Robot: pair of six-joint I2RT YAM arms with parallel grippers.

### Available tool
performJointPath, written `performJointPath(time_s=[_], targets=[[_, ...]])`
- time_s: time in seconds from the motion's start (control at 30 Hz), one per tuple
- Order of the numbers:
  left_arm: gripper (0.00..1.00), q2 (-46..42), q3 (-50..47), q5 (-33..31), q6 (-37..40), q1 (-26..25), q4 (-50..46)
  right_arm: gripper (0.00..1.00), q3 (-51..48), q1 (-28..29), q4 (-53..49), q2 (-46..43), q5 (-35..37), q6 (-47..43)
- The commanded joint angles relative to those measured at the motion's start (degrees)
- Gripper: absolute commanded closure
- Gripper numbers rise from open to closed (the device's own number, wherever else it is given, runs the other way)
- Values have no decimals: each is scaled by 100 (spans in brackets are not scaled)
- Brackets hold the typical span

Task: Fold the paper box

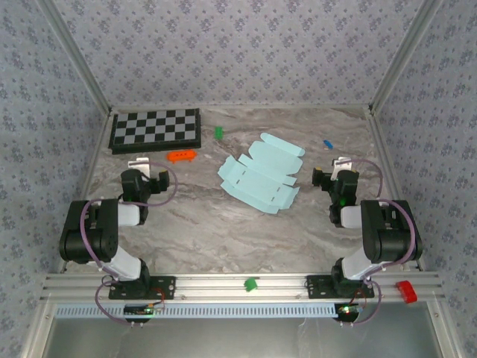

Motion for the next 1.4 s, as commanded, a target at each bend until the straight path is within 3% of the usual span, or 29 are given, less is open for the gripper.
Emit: performJointPath(time_s=[0.0, 0.13, 0.23, 0.37, 0.5, 0.77, 0.93, 1.03, 1.13, 1.23, 1.37], targets=[[0, -507, 445, -327, -148, -18, -761, 0, -63, 30, -237, -534, 230, -64], [1, -1135, 1140, -501, -594, -64, -2491, 0, 476, 34, -2190, -1416, 380, 153], [1, -1452, 1522, -229, -1061, -144, -3443, 0, 1087, 29, -3697, -1771, 261, 518], [1, -1527, 2032, 51, -1435, -549, -4485, 0, 1605, 47, -4775, -1958, -175, 1126], [3, -1177, 2540, 218, -1584, -1361, -5014, 0, 1963, 232, -5222, -1881, -972, 1393], [37, 429, 4003, 1062, -1744, -2617, -5397, 2, 2383, 1556, -5514, -1301, -1212, 1415], [65, 1554, 5049, 1681, -1753, -2949, -5619, 22, 2389, 2207, -5336, -759, -1424, 1673], [75, 2038, 5492, 2121, -1696, -3020, -5654, 34, 2459, 2420, -5321, -417, -1454, 1891], [91, 2445, 5881, 2189, -1637, -3092, -5808, 50, 2495, 2481, -5303, -113, -1547, 2044], [98, 2712, 6088, 2185, -1624, -3100, -5889, 63, 2497, 2482, -5295, 95, -1455, 2153], [100, 2970, 6171, 1872, -1565, -3100, -6009, 70, 2499, 2457, -5365, 299, -1346, 2194]])
